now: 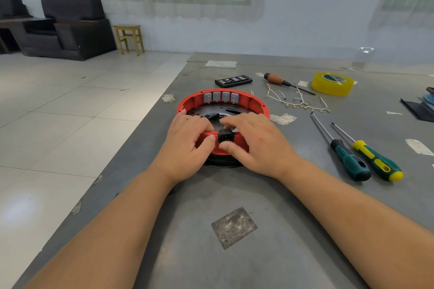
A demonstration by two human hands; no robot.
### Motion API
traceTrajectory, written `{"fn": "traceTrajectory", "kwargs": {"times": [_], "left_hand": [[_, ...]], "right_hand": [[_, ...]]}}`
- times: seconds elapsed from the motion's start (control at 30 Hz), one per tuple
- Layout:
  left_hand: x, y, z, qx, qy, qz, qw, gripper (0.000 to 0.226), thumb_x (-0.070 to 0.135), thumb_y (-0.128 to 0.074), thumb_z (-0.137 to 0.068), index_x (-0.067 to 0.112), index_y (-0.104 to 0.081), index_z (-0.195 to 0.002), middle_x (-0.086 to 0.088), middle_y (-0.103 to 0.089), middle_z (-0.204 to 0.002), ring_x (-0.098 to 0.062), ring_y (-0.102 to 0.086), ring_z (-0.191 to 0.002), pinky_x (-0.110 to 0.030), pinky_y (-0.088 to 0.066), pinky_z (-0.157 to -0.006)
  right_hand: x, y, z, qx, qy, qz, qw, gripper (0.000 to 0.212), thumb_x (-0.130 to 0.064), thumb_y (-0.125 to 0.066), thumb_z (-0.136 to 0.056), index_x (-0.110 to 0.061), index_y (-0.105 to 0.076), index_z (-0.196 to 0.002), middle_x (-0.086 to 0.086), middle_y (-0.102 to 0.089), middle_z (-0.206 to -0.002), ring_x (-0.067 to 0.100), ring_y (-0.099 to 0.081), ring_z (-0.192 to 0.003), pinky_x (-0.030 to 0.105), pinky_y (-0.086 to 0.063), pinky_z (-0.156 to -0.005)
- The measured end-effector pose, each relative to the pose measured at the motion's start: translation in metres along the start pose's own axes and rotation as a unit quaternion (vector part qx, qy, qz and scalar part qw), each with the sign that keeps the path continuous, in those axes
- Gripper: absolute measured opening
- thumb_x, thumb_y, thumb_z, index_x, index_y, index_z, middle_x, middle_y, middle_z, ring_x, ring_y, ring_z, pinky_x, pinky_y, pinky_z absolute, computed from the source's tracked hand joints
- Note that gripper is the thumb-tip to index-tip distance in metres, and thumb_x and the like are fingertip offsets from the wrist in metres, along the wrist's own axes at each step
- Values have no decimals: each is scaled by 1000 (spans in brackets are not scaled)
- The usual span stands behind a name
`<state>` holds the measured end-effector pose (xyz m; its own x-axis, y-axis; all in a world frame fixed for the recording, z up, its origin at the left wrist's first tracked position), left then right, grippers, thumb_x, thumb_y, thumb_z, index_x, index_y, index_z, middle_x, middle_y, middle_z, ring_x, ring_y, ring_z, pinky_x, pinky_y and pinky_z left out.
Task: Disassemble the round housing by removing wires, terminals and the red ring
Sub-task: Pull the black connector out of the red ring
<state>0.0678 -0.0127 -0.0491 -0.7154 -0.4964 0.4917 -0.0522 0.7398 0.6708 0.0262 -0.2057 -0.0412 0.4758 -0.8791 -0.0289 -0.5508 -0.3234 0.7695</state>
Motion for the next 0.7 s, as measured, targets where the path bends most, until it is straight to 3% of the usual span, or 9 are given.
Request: {"fn": "traceTrajectory", "kwargs": {"times": [0.1,0.2,0.37,0.47,0.57,0.7], "left_hand": [[4,0,1,5,-26,-25,999,38,44,-48,-89,26,-66,-116,14,-61,-104,-12,-49,-117,-42,-13,-127],[11,0,1,14,-69,-101,992,45,51,-52,-91,31,-66,-129,18,-62,-109,-8,-52,-120,-38,-10,-126],[21,-6,-7,-37,-84,-132,987,50,52,-49,-97,35,-60,-143,16,-69,-108,-13,-56,-104,-37,-36,-100],[22,-6,-13,-45,-69,-124,989,46,56,-45,-98,39,-63,-137,16,-70,-103,-13,-55,-94,-38,-36,-89],[22,-7,-14,-41,-65,-111,991,39,54,-45,-99,35,-68,-124,13,-71,-98,-17,-58,-92,-41,-37,-88],[20,-10,-13,-31,-55,-81,995,38,52,-43,-101,35,-70,-123,13,-72,-96,-14,-53,-89,-40,-34,-89]], "right_hand": [[14,7,5,-3,-2,29,1000,53,-67,-55,-91,-22,-62,-117,-8,-64,-115,14,-57,-112,36,-31,-105],[20,8,8,-19,-4,6,1000,45,-62,-53,-93,-18,-61,-100,-5,-59,-102,19,-55,-102,37,-35,-99],[19,4,9,-22,-7,-1,1000,31,-43,-51,-87,-14,-60,-95,-4,-53,-88,20,-46,-88,33,-32,-87],[18,2,9,-21,-10,3,1000,28,-40,-48,-87,-16,-60,-95,-5,-52,-86,17,-43,-85,30,-26,-86],[19,1,8,-11,-13,-10,1000,23,-38,-46,-91,-18,-58,-92,-8,-49,-84,14,-39,-83,31,-27,-84],[19,-2,8,2,-9,-19,1000,17,-37,-47,-93,-21,-53,-89,-10,-44,-82,13,-37,-82,32,-28,-82]]}}
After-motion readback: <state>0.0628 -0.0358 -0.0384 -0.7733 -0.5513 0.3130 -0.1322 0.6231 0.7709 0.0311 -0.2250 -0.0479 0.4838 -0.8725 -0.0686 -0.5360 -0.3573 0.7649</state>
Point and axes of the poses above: each hand's wrist, its own z-axis away from the middle knuckle, its own y-axis out of the back of the hand, x = y × z, the point moved 2 cm from there along -z, towards the middle knuckle
